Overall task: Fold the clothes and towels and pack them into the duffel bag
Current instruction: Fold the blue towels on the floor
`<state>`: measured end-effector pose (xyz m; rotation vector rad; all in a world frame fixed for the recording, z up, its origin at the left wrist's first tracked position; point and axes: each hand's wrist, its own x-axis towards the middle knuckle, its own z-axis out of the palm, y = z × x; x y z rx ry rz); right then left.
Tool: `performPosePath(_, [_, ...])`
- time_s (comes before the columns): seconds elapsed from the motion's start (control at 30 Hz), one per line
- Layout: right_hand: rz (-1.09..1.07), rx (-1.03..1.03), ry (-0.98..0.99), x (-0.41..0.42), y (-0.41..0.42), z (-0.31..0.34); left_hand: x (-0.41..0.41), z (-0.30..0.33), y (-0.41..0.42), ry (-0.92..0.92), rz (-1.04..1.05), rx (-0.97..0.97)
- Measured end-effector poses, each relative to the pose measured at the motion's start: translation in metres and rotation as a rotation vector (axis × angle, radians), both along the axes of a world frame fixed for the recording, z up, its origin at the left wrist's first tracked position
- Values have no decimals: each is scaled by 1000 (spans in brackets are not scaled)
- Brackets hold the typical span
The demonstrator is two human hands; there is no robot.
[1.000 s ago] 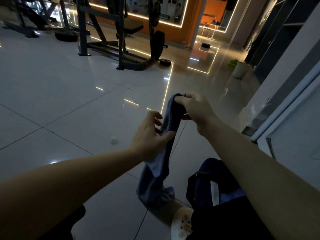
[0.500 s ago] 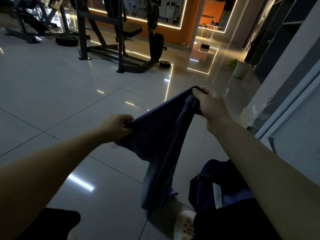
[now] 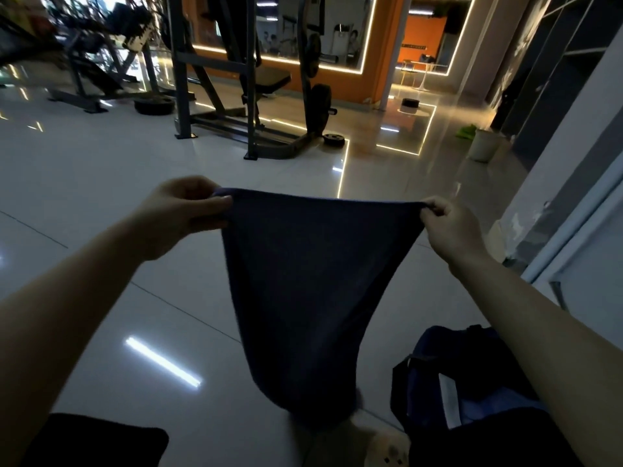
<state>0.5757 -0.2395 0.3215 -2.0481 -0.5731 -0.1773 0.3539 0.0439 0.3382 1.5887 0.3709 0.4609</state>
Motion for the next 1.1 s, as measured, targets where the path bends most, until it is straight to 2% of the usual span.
performPosePath(0.07, [4,77,54,-3,4,1,4,-2,0,-69,49,-29])
performPosePath(0.17, [30,259,109,-11,8,11,7,1,1,-117,175,149])
performPosePath(0.27, [55,433,26,-23,8,33,-2,12,1,-205,260,257])
performPosePath(0.4, [103,528,-51,-38,11,77,-13,40,-3,-390,352,340])
performPosePath(0.47, [150,518,2,-45,11,91,-19,51,-7,-423,306,293])
performPosePath(0.57, [206,327,93,-57,4,93,-30,54,-12,-273,208,377])
performPosePath(0.67, [137,463,58,-71,-11,103,-47,65,-18,-414,274,347])
performPosePath(0.77, [200,414,49,-87,-22,116,-60,85,-22,-556,292,364])
performPosePath(1.1, [194,510,56,-130,-47,161,-96,127,-43,-629,368,442])
